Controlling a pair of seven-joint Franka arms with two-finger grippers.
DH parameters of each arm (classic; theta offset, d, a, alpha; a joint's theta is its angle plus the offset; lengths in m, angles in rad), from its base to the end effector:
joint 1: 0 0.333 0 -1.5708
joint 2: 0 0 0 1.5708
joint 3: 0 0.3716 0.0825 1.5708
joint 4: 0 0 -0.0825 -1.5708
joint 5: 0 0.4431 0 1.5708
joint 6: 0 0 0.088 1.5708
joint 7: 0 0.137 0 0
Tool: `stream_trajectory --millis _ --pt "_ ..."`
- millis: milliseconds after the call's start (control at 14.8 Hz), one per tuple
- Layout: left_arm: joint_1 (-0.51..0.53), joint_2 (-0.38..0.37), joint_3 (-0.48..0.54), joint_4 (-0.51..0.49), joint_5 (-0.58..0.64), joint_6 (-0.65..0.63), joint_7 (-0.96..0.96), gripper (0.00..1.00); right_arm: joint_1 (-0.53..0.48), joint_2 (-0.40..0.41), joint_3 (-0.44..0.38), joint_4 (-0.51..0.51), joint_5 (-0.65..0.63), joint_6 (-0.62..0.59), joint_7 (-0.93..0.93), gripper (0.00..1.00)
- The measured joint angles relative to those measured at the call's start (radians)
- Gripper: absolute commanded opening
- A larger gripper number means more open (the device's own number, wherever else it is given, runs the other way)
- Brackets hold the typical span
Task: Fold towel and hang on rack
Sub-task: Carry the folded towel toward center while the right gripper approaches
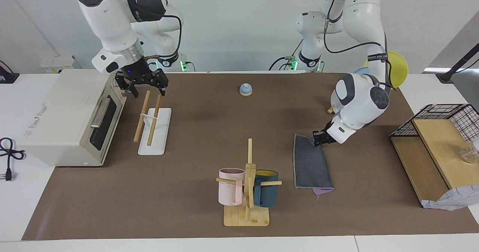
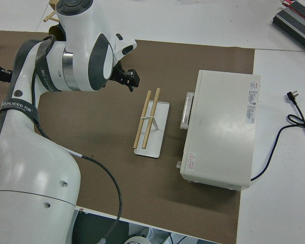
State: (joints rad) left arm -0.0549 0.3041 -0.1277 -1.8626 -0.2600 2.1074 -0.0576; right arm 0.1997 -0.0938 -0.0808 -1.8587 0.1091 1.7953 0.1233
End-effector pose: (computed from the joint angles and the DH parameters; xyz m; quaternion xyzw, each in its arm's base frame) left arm 0.6702 -0.1383 0.3448 0.9912 0.0098 -0.0444 0.1240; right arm 0.5849 0.0808 0.5725 -0.9982 0.0134 -0.0080 0.0585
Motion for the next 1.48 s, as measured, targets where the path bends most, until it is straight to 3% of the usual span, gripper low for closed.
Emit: stream_trajectory --millis 270,607,877,1214,1484 --pt "-0.014 -0.079 -0.013 0.06 0.0 -0.106 -0.299 0.0 -0.001 0.0 -0.006 -0.04 0.155 0.041 0.057 1.0" --pt "-0.075 -0.19 -0.021 0.084 0.0 -0.183 -0.716 0.0 0.008 -0.002 -0.001 -0.06 0.323 0.079 0.316 1.0" --pt "-0.135 -0.268 -0.045 0.085 -0.002 -0.198 -1.107 0.0 0.035 -0.008 -0.001 -0.093 0.502 0.174 0.628 1.0" --pt "-0.163 -0.299 -0.143 0.092 -0.008 -0.185 -1.56 0.0 0.133 -0.014 0.001 -0.124 0.666 0.341 1.067 1.0" --pt "-0.176 -0.299 -0.188 0.091 -0.052 -0.095 -1.8 0.0 0.198 -0.018 0.002 -0.129 0.682 0.376 1.276 1.0"
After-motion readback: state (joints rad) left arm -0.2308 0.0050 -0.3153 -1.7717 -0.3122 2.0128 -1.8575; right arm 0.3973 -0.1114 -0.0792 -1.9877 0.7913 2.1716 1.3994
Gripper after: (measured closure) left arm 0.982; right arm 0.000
